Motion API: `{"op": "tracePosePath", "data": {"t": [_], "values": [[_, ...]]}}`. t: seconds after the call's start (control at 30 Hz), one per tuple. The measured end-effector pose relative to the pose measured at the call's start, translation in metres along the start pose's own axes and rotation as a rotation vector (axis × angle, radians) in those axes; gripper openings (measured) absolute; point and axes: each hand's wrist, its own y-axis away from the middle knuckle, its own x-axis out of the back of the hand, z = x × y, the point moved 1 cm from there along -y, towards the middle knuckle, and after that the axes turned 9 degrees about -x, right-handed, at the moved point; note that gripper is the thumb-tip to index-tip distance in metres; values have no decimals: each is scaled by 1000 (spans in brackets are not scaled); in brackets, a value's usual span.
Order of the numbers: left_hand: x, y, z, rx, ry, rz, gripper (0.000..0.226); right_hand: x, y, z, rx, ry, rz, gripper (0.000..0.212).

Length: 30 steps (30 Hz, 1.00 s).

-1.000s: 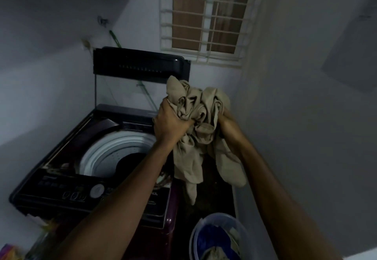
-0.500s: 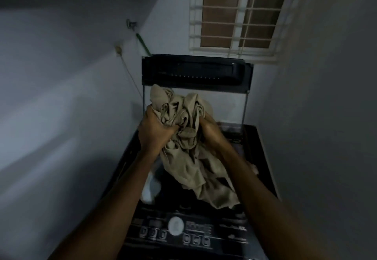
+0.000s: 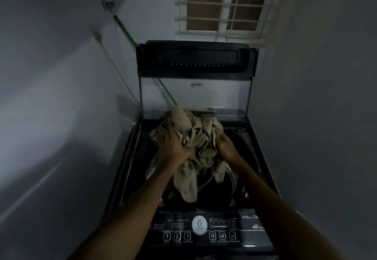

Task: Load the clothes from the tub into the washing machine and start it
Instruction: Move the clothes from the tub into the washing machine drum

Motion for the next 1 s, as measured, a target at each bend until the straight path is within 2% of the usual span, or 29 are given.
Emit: {"op": "tracePosePath", "data": {"t": [0.07, 0.1, 0.13, 0.2, 0.27, 0.33, 0.4, 0.53, 0.67, 0.87, 1.0], "values": [[-14, 5, -29, -23, -47, -207, 130, 7, -2, 19, 22, 267, -71, 26], [-19, 8, -47, -17, -87, -355, 130, 10, -7, 33, -62, 385, -199, 33], [-20, 11, -59, -15, -137, -513, 125, 14, -13, 52, -97, 560, -323, 43], [-20, 19, -75, -11, -205, -709, 110, 23, -26, 80, -160, 823, -348, 67], [-20, 24, -73, 12, -198, -686, 90, 19, -9, 62, -87, 1006, -286, 72], [-26, 23, -64, -10, -194, -631, 69, 16, -9, 64, -47, 1033, -269, 50], [-32, 21, -52, -60, -194, -619, 61, 17, -9, 67, -41, 1037, -263, 37], [-44, 18, -31, -95, -184, -629, 60, 32, -7, 78, -50, 901, -135, 32], [-64, 21, -6, -127, -164, -608, 58, 61, 4, 82, -39, 826, -5, 37], [-107, 40, 70, -242, -122, -474, 53, 124, 29, 86, 60, 798, 163, 32], [-144, 67, 123, -283, -52, -383, 55, 185, 54, 110, 123, 820, 172, 32]]}}
